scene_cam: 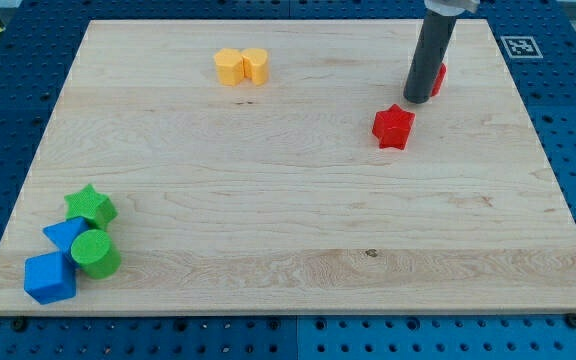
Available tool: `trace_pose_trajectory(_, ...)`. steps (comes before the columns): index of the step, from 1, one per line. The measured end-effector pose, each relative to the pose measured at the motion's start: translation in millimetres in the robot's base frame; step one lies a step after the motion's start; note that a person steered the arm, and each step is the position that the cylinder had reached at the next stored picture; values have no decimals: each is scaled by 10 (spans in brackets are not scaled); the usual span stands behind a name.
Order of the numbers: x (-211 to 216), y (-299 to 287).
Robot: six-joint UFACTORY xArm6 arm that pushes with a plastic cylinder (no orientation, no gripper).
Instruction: Move the red star closer to the red circle
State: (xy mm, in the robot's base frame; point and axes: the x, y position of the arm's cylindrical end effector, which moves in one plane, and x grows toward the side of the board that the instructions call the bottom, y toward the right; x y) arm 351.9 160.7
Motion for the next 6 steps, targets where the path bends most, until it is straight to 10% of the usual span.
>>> trace_pose_trajectory(2,88,-790)
trace_pose_trajectory(4,872,-569)
trace_pose_trajectory(6,695,-147)
